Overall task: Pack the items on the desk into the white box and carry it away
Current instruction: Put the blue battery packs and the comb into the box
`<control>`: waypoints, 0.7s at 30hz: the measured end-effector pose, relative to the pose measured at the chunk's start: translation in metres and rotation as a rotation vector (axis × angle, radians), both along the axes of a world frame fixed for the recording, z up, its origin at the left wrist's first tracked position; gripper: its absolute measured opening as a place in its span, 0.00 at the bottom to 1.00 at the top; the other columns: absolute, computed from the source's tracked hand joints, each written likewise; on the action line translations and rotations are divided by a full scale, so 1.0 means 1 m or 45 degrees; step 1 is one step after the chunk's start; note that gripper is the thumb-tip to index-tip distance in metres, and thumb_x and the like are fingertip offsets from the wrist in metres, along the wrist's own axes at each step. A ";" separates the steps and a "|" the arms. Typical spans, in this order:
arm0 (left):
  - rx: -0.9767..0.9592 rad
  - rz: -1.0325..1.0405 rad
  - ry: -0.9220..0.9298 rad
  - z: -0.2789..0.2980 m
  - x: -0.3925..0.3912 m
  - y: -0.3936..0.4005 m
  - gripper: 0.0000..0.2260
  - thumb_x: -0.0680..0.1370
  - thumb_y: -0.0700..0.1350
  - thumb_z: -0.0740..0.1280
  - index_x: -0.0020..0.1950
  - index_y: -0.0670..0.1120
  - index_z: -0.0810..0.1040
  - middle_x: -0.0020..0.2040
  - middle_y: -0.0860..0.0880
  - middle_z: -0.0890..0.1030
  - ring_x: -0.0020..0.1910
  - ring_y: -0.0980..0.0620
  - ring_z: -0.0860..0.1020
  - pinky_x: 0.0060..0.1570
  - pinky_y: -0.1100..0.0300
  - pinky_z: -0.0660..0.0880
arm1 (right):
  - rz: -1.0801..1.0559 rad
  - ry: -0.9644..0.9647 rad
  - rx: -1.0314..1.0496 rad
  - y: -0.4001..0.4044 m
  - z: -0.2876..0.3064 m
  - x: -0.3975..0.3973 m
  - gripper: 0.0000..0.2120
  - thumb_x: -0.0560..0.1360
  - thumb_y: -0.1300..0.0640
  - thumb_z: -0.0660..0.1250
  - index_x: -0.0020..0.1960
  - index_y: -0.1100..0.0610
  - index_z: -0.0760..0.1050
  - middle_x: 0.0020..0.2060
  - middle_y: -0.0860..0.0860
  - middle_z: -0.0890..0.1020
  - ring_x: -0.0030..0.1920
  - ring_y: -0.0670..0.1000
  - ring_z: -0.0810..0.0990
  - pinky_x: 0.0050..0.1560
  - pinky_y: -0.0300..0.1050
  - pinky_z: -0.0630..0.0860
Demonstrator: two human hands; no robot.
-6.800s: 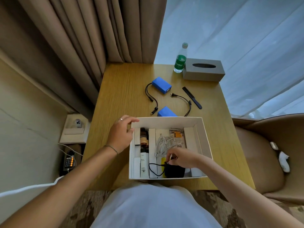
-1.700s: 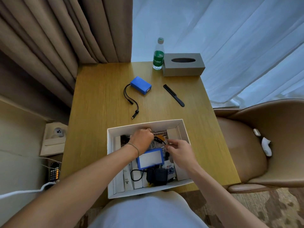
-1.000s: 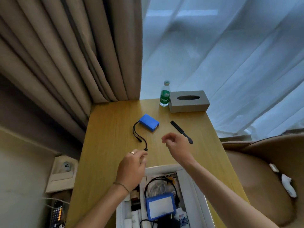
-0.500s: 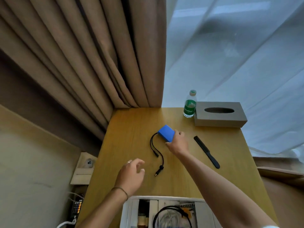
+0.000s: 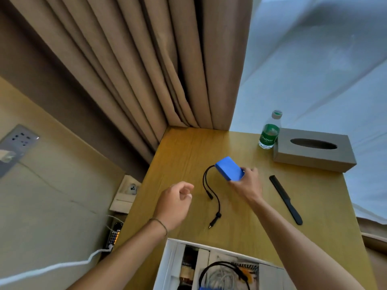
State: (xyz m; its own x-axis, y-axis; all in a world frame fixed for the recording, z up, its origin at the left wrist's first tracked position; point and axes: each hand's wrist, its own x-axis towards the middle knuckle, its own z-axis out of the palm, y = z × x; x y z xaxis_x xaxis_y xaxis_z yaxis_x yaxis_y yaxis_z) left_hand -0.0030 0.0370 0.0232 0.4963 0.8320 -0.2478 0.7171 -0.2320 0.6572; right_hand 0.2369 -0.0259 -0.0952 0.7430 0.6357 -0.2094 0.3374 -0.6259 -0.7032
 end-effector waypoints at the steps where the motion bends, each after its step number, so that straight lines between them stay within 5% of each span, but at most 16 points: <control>1: 0.023 0.016 -0.039 0.004 0.004 0.003 0.09 0.81 0.45 0.65 0.57 0.57 0.79 0.52 0.58 0.80 0.47 0.62 0.78 0.39 0.70 0.75 | 0.028 0.017 0.055 -0.004 0.008 -0.003 0.34 0.65 0.51 0.78 0.68 0.55 0.74 0.51 0.50 0.71 0.44 0.47 0.75 0.39 0.41 0.75; 4: 0.087 0.033 -0.135 0.019 0.019 0.009 0.10 0.81 0.46 0.64 0.61 0.54 0.79 0.53 0.57 0.81 0.55 0.59 0.78 0.54 0.59 0.78 | 0.148 0.032 0.188 -0.018 0.036 -0.013 0.35 0.65 0.51 0.80 0.69 0.54 0.73 0.51 0.47 0.71 0.48 0.46 0.75 0.42 0.42 0.78; 8: -0.002 0.062 -0.255 0.039 0.042 0.014 0.14 0.80 0.52 0.66 0.65 0.52 0.77 0.55 0.55 0.81 0.56 0.57 0.79 0.58 0.56 0.77 | 0.332 -0.132 0.237 -0.035 0.083 -0.027 0.34 0.65 0.49 0.80 0.68 0.49 0.73 0.51 0.44 0.70 0.49 0.46 0.74 0.48 0.43 0.74; 14: -0.455 0.170 -0.450 0.073 0.047 0.014 0.15 0.77 0.55 0.71 0.60 0.49 0.79 0.49 0.48 0.84 0.35 0.53 0.83 0.29 0.64 0.73 | 0.531 -0.284 0.342 -0.056 0.147 -0.040 0.35 0.64 0.47 0.78 0.69 0.46 0.72 0.52 0.42 0.70 0.47 0.46 0.75 0.47 0.44 0.76; 18: -0.584 0.131 -0.549 0.095 0.032 0.002 0.13 0.77 0.49 0.72 0.56 0.41 0.82 0.44 0.44 0.83 0.34 0.50 0.80 0.28 0.63 0.73 | 0.642 -0.240 0.433 -0.067 0.174 -0.046 0.35 0.65 0.50 0.79 0.70 0.45 0.72 0.54 0.42 0.72 0.49 0.46 0.77 0.49 0.48 0.81; 21: -0.640 0.136 -0.629 0.113 0.019 -0.010 0.16 0.77 0.45 0.72 0.59 0.36 0.79 0.47 0.40 0.83 0.40 0.47 0.82 0.32 0.62 0.79 | 0.580 -0.076 0.530 -0.084 0.187 -0.047 0.31 0.68 0.55 0.80 0.67 0.44 0.73 0.57 0.42 0.72 0.49 0.45 0.78 0.50 0.43 0.82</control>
State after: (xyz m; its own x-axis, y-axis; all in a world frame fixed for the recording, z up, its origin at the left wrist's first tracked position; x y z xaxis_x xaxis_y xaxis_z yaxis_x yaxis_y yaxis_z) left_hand 0.0163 0.0272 0.1358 0.5716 0.7264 -0.3815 0.3096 0.2397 0.9202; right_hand 0.1902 -0.1102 0.0920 0.3803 0.9113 0.1582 0.5527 -0.0868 -0.8289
